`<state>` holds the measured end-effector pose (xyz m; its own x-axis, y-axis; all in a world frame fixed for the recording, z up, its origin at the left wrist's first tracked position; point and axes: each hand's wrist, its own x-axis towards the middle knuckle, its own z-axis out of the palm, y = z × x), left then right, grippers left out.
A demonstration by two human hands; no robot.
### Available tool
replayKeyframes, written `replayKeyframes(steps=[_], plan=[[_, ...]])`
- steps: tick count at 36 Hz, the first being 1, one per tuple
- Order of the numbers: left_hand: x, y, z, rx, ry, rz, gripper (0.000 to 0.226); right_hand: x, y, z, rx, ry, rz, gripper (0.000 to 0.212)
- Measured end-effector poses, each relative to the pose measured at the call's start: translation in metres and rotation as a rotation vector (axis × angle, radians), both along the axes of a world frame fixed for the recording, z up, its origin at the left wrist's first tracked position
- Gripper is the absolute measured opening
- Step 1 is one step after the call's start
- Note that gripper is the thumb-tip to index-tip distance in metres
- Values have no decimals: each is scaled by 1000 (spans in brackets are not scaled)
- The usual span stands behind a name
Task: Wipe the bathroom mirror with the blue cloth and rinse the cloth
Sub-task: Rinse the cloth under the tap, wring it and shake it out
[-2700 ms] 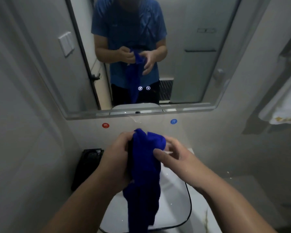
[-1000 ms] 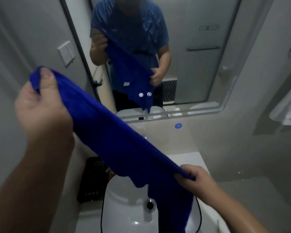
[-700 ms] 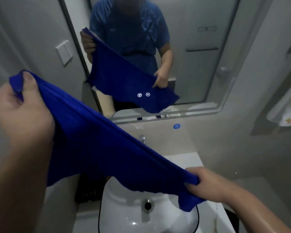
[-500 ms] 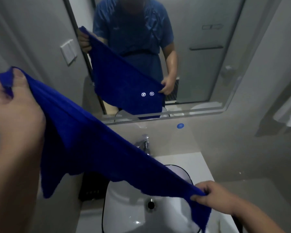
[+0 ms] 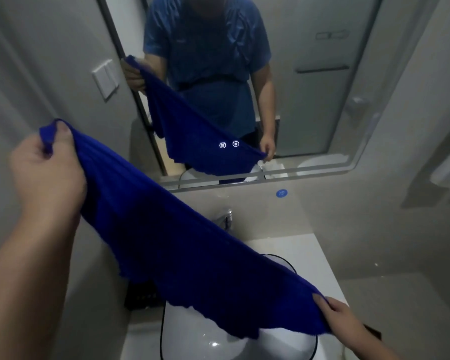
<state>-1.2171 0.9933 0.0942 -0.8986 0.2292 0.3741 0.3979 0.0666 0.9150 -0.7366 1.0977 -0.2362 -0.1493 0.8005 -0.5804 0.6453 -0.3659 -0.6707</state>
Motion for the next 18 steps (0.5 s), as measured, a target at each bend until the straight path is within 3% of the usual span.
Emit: replayKeyframes(steps=[3, 5, 6, 8, 10, 14, 18], plan=[[9, 7, -25, -159, -186, -126, 37, -11, 1, 41, -111, -26, -56, 38], [13, 8, -63, -330, -425, -226, 25, -16, 11, 68, -131, -74, -7, 30], [17, 8, -86, -369, -582, -293, 31, -20, 17, 82, -131, -105, 27, 26], [42, 5, -118, -426, -845, -410, 35, -32, 26, 110, -82, -174, 120, 17], [76, 3, -145, -467, -976, -484, 29, -49, 31, 138, 17, -281, 230, 20], [138, -1, -165, -492, -994, -572, 19, -78, 27, 172, 292, -410, 387, 22], [167, -9, -163, -544, -838, -700, 16, -102, 20, 177, 400, -416, 454, 25]])
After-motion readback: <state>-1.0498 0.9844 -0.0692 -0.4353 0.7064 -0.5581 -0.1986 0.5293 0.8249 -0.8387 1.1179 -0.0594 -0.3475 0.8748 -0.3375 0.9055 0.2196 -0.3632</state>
